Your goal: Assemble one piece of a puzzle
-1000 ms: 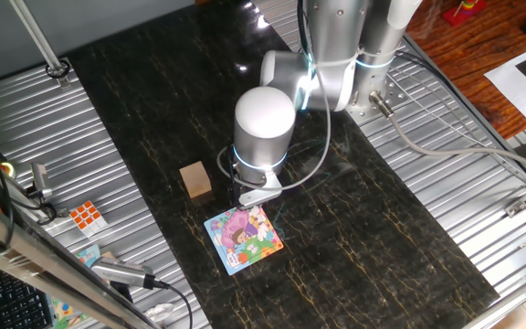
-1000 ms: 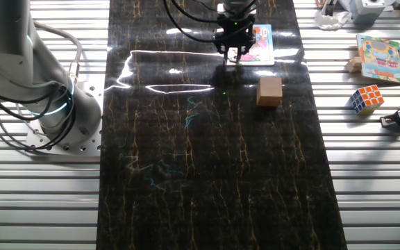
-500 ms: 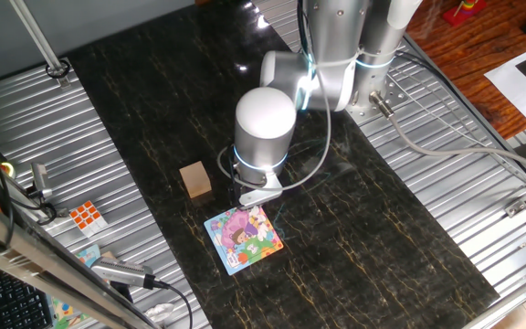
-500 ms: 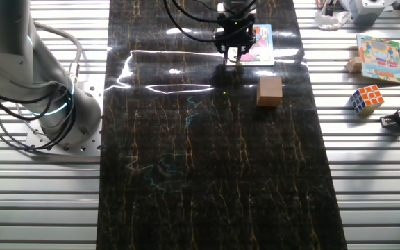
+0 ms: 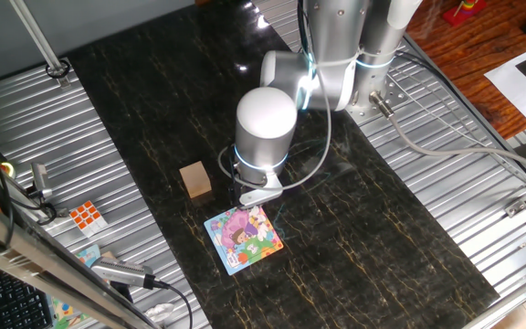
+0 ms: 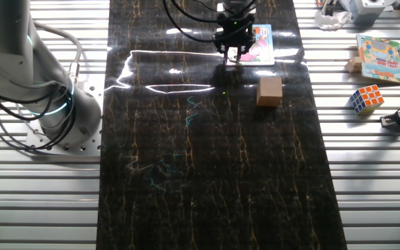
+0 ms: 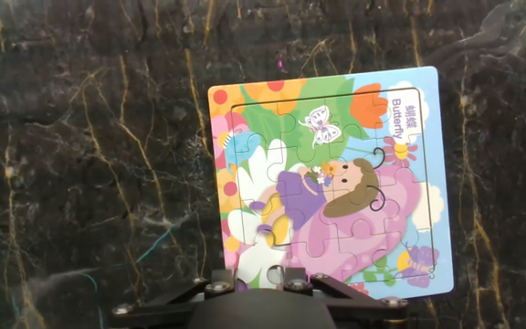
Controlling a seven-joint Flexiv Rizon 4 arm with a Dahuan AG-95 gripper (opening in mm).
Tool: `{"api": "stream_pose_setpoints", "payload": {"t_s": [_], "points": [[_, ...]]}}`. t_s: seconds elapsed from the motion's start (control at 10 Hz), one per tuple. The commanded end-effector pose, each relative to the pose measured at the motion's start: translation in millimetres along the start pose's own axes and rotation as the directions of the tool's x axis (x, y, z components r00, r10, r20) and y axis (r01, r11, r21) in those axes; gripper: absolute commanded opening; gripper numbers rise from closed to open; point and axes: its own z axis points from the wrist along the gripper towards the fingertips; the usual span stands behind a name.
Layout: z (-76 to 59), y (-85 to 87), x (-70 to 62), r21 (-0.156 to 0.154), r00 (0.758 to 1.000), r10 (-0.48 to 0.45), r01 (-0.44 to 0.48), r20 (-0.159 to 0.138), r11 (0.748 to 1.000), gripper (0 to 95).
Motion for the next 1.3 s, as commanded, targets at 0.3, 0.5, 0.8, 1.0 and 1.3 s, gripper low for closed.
{"api": "stream_pose_setpoints", "payload": {"t_s": [0.3, 0.5, 0.8, 1.0, 1.3], "points": [[0.8, -0.4, -1.3, 0.013, 1.000, -0.018, 0.018, 0.007, 1.000, 0.0], [1.9, -0.5, -3.8, 0.016, 1.000, -0.016, 0.016, 0.007, 1.000, 0.0], [1.3, -0.2, -4.1, 0.019, 1.000, -0.020, 0.020, 0.002, 1.000, 0.0], [1.2, -0.2, -4.0, 0.025, 1.000, -0.024, 0.024, 0.000, 0.999, 0.0], [1.2, -0.2, -4.0, 0.026, 1.000, -0.025, 0.025, 0.001, 0.999, 0.0]]}}
